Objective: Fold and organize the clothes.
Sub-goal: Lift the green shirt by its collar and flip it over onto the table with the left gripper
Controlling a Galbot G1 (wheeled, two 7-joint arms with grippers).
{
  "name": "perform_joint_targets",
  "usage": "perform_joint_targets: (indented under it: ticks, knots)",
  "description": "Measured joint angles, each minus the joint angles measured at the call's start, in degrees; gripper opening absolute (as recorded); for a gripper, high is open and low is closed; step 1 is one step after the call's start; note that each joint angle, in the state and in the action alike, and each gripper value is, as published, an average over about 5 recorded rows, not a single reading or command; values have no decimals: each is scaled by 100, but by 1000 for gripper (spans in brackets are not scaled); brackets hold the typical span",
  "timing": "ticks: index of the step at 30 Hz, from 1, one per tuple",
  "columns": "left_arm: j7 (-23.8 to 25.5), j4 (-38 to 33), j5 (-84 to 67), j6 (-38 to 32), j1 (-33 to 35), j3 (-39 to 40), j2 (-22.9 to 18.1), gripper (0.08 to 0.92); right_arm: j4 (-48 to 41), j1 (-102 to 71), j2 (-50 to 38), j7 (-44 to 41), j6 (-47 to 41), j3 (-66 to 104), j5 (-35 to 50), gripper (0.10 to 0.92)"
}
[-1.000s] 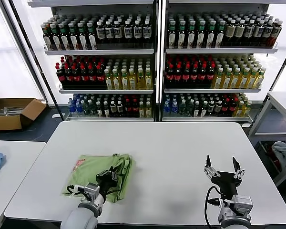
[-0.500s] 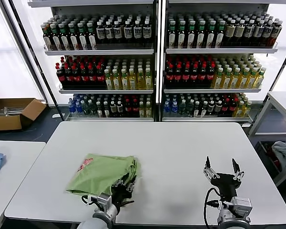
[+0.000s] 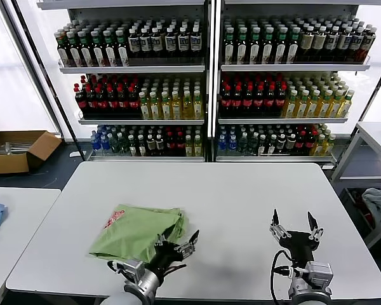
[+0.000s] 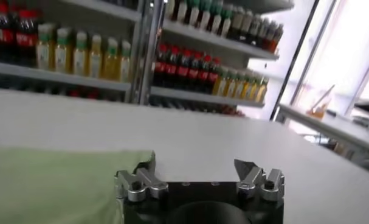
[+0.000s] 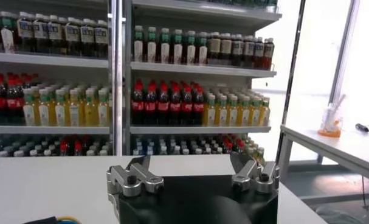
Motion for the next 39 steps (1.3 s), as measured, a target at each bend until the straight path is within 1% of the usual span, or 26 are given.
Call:
perform_joint_targets:
  ticks: [4,8,13,17,24,39]
  knots:
    - [-63,-265,-180,15,-84,-331,156,810,-48,87,-63,0,-42,-43,21,823]
    - [-157,-317,-283,65,-173,-828,413,822,-102,201,-132,2,-84,-96,58,823]
    - [-200,-73,-363,70,-224,-1427,744,823,-152,335,-195,-6,-120,-135,106,823]
    - [-185,236,-398,64,-266,-1724,884,823,-157,391,-211,-10,-130,-154,130,823]
    - [-97,702,-457,132,-270,-1947,1008,823,-153,398,-219,-14,-131,-160,135,823]
    - [114,1379,-556,238,-354,-2059,1113,823,-46,254,-157,-32,-133,-222,52,823]
